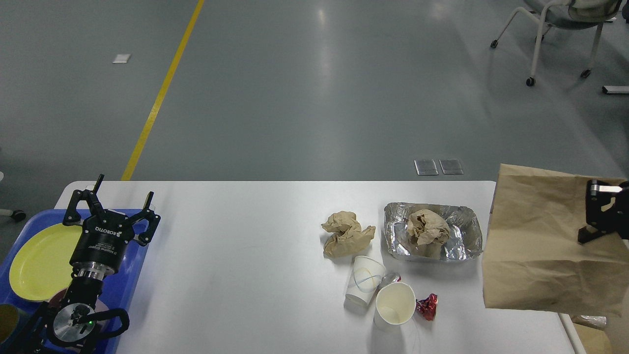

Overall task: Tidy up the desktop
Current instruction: 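Lift the brown paper bag and drop it into the bin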

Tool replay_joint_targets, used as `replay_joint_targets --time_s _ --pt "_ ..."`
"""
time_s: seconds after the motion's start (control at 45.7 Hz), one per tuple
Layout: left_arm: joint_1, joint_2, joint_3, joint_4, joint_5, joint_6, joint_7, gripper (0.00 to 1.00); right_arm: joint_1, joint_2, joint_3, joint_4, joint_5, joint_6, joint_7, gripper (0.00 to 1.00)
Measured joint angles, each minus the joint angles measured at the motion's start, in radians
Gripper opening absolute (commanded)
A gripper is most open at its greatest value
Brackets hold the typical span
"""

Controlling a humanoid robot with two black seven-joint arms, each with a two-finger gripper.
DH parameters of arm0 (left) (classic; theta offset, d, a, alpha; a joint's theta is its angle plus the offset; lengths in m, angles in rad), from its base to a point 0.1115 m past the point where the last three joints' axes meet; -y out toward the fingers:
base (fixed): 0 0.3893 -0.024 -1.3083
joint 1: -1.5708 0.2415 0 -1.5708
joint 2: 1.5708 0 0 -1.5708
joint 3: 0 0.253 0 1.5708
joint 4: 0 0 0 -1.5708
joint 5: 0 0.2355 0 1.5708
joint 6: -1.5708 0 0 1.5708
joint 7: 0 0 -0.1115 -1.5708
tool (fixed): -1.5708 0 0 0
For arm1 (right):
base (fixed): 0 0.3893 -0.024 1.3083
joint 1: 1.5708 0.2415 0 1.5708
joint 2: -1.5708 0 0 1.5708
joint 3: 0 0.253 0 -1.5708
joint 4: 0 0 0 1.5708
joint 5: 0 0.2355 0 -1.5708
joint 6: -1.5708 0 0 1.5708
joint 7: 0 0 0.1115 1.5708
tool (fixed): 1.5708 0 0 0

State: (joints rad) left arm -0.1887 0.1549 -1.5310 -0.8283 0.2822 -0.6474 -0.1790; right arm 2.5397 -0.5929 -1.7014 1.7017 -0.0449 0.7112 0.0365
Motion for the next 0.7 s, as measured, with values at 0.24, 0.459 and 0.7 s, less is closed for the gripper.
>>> replay_joint_targets --time_s 0.24,0.459,0.7 --pt "0.000 0.000 0.000 0.000 0.000 0.000 0.001 0.96 -0.025 -0.041 -0.094 -0.066 0.061 -0.145 0.000 0.00" --pt "0.000 0.000 0.000 0.000 0.000 0.000 0.000 0.96 -0.279 -0.230 -0.097 -0.296 0.088 -0.381 -0.003 0.00" --pt "0.000 0.000 0.000 0.000 0.000 0.000 -0.001 0.96 -0.803 -0.363 0.202 -0.606 0.096 -0.658 -0.001 0.00"
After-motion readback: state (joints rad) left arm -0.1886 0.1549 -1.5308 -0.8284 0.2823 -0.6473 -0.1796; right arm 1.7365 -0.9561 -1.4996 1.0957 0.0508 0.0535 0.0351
